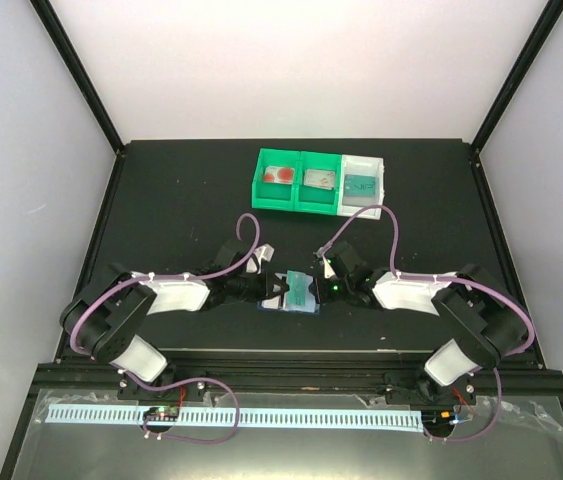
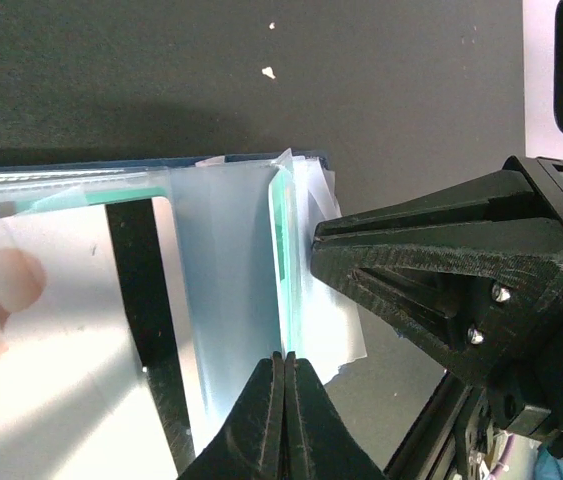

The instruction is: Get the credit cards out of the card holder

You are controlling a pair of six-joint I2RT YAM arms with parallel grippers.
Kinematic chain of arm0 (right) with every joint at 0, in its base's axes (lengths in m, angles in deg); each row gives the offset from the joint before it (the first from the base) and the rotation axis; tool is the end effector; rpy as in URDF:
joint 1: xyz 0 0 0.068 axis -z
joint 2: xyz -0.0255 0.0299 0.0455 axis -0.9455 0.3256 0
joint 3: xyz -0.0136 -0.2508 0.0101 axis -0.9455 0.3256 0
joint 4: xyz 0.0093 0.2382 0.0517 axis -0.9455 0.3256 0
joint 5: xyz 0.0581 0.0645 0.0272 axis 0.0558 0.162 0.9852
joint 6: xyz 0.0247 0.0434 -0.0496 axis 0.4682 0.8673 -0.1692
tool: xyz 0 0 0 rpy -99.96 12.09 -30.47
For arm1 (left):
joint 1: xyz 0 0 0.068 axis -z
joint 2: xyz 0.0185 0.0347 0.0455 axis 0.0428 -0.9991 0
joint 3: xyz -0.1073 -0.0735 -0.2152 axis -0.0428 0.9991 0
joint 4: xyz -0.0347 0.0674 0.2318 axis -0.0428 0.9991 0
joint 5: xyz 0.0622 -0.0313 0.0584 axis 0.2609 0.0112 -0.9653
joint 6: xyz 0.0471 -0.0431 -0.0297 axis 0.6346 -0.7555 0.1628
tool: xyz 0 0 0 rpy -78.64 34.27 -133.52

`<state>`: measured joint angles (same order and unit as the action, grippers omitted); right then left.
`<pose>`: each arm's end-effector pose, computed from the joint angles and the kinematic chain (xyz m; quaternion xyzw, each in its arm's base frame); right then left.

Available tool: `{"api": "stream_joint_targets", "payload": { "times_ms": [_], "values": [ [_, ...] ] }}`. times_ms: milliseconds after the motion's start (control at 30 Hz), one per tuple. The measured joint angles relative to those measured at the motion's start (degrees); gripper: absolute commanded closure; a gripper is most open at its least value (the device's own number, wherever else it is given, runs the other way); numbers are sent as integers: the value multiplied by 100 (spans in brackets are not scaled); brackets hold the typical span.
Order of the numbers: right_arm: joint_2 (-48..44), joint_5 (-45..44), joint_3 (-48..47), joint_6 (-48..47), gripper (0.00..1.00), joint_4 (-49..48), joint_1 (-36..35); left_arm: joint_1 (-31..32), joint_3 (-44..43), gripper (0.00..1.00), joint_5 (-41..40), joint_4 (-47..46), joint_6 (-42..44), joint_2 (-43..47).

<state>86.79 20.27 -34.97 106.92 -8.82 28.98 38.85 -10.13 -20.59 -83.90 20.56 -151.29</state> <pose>0.1986 0.1936 0.1037 -0.1228 0.9360 0.2615 0.2009 0.2038 -0.1871 0.1119 0.0293 0.8872 -0.4413 0.1319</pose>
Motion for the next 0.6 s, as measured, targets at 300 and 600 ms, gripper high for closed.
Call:
{"api": "stream_joint_targets", "payload": {
  "times_ms": [300,600],
  "values": [
    [-22,-20,-39,-105,86,101,0,-42,-4,98,-79,173,24,140],
    [-306,28,-33,-140,77,326,0,-39,-249,98,197,363,4,-308]
  ]
}}
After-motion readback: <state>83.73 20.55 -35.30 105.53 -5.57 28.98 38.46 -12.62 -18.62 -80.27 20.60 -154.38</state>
